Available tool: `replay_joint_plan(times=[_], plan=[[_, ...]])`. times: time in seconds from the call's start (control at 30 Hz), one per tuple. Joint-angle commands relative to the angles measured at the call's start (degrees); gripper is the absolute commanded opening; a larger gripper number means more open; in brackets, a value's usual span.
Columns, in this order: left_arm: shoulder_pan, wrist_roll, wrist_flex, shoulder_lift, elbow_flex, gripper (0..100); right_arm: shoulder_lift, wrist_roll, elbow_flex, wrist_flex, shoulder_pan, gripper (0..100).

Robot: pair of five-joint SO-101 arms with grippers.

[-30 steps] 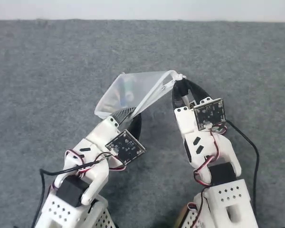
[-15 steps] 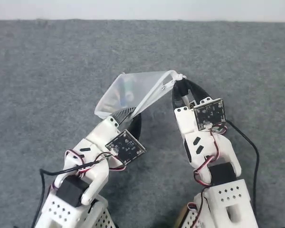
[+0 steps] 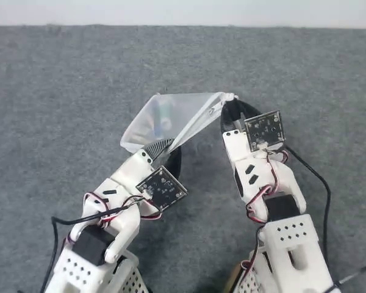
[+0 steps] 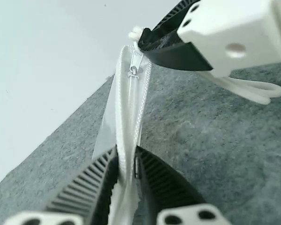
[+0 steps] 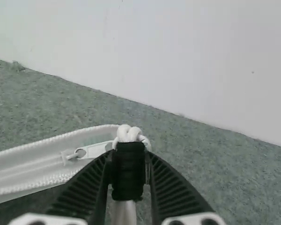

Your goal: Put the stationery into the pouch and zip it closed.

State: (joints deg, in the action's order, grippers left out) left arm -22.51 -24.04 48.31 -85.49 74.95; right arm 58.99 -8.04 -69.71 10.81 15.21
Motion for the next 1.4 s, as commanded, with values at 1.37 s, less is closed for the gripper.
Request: replay_joint_plan(times=[1.37], plan=[[2.11,-0.53,1.58,-0.35,-1.8,1,-18.59,5.63,15.56,0.66,-11.12,0.6]])
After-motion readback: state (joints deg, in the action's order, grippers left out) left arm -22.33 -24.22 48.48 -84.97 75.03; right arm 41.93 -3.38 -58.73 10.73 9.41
